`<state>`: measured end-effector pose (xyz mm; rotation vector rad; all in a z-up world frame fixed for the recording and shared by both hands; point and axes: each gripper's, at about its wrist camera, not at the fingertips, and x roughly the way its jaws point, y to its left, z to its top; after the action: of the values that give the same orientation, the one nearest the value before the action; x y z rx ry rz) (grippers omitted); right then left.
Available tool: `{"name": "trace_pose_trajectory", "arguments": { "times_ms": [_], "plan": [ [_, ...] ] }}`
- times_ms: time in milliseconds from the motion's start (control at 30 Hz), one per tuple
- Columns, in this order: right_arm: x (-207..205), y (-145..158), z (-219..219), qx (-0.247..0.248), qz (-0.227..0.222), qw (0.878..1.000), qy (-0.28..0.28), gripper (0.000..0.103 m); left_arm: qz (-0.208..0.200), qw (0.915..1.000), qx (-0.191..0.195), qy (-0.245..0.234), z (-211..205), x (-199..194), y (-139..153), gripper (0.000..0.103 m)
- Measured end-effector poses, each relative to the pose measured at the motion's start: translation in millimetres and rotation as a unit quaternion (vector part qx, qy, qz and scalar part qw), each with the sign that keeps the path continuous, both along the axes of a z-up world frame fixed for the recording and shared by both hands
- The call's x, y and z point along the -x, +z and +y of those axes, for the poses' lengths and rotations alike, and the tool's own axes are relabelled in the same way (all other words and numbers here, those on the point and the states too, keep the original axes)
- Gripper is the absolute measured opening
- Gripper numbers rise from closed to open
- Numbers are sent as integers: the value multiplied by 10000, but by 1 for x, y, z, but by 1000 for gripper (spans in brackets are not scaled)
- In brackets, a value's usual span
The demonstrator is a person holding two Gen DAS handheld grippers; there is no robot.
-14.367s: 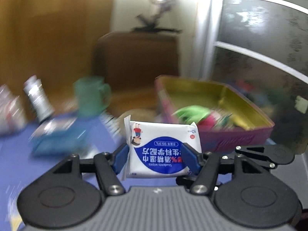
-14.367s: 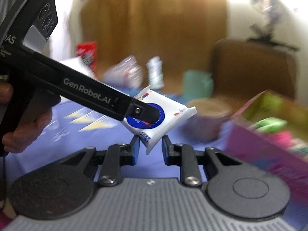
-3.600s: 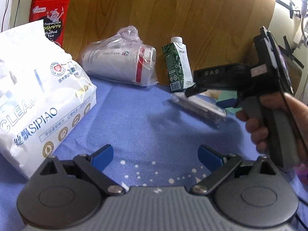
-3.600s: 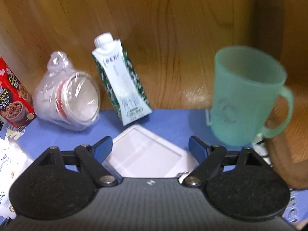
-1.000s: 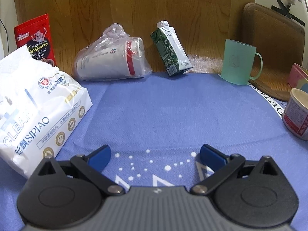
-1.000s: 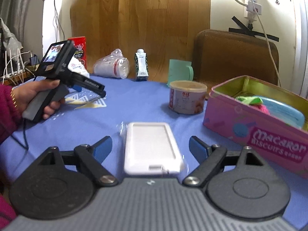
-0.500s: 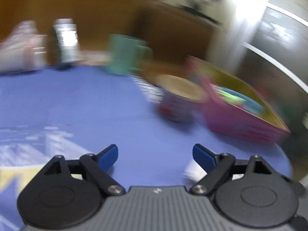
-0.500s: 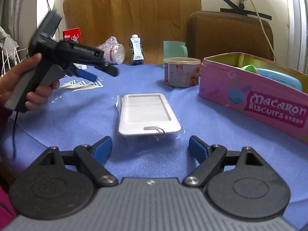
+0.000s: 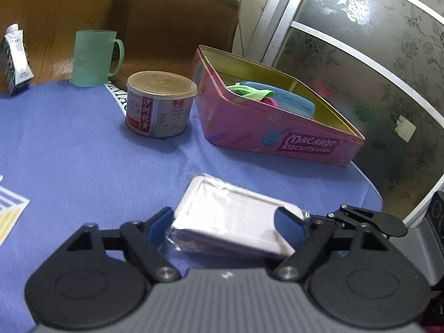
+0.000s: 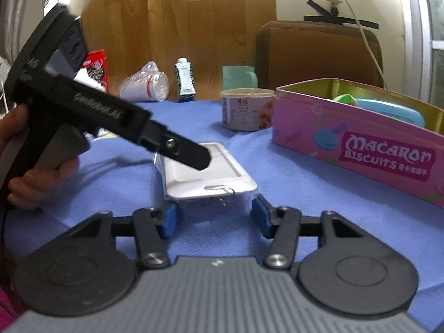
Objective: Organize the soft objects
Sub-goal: 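Carry the white tray with the left gripper into the tin and release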
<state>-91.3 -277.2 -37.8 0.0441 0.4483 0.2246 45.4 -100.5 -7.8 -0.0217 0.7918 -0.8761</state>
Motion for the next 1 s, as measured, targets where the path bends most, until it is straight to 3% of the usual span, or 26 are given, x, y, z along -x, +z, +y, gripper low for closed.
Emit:
{"name": "trace_pose_trajectory", "arguments": {
  "times_ms": [100,267,500,700,867,1000],
  "plan": [
    [2,3,-7,-129,-43,9999,-32,54,-46,10000,-16,28,-6,1,7,80],
    [11,24,-21,-123,-481,9985,-251,54,-501,9985,196,-102,-29,1,40,80],
    [-2,58,-70,-10,-868,9919,-923,54,-950,9941,289,-431,-107,-31,77,80],
    [-53,70,-124,-197,-415,9870,-1541,54,-812,9955,190,-461,-184,-76,81,80],
    [-110,77,-159,-130,-30,9779,-2086,54,-740,9971,18,-175,-236,-110,77,87],
    [-111,69,-176,-341,72,9740,-2239,54,-631,9979,-113,-83,-248,-118,69,87]
  ]
}}
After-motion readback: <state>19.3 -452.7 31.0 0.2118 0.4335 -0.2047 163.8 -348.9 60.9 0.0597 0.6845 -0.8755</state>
